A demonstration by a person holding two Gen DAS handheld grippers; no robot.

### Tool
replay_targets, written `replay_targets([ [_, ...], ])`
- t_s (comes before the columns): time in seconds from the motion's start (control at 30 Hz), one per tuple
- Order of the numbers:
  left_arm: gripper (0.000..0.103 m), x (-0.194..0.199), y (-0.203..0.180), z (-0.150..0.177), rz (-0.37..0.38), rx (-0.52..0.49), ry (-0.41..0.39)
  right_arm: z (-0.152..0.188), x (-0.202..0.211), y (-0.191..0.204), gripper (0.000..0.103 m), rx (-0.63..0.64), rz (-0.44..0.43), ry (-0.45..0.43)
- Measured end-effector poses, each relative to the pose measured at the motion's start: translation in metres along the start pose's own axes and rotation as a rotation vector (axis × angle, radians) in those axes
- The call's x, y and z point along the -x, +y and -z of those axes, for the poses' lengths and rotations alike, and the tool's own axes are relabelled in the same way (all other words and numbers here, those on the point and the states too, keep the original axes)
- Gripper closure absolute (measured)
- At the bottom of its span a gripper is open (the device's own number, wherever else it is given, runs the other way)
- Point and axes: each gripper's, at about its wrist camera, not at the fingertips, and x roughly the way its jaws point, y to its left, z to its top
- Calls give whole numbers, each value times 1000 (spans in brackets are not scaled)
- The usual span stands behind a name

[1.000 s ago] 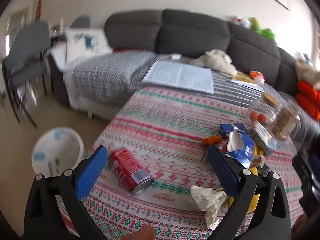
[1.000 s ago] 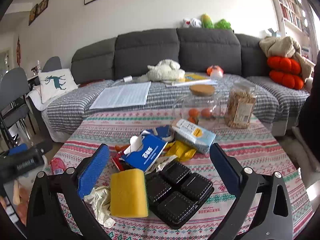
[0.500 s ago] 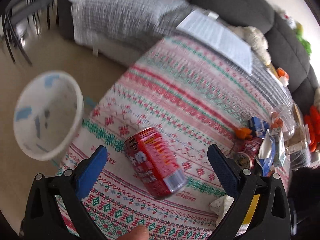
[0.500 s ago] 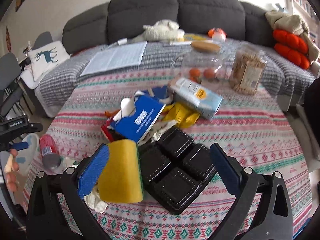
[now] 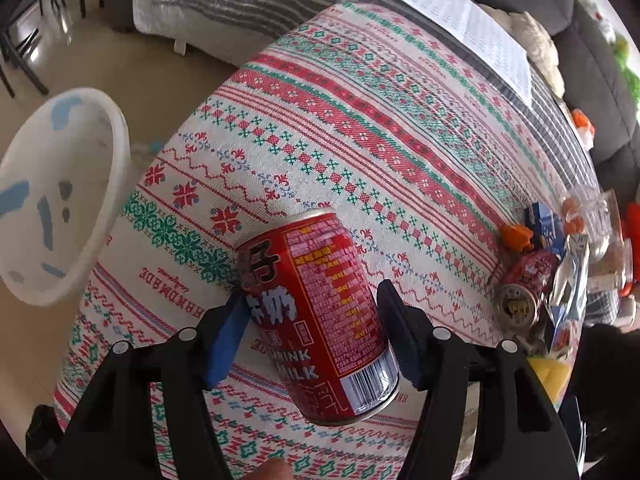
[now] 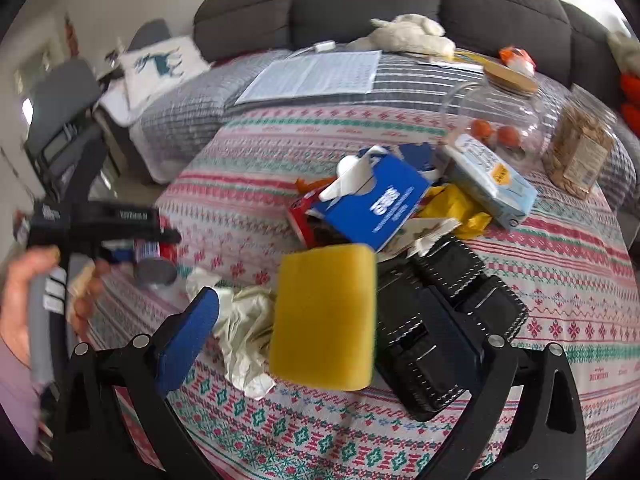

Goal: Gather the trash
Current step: 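Grasp the red drink can lying on the cloth with the left tool, then lift the red can with the left tool while the right tool grasps the yellow sponge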

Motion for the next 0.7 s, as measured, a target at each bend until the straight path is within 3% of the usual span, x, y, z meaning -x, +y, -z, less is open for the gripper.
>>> replay_targets([
  [0.33, 47, 46, 3, 15, 26, -106, -125, 3, -29, -3, 7, -9, 44, 83],
  [0.4, 48, 58, 4, 18, 24, -132, -165, 2, -34, -2, 15, 8, 64, 79],
  [0.47, 48, 66, 4, 18, 28, -144, -194, 1, -34, 0, 46, 20, 62, 67],
  [0.7, 49, 81, 17, 15, 78, -119, -222, -3, -25, -7, 53, -41, 39, 21],
])
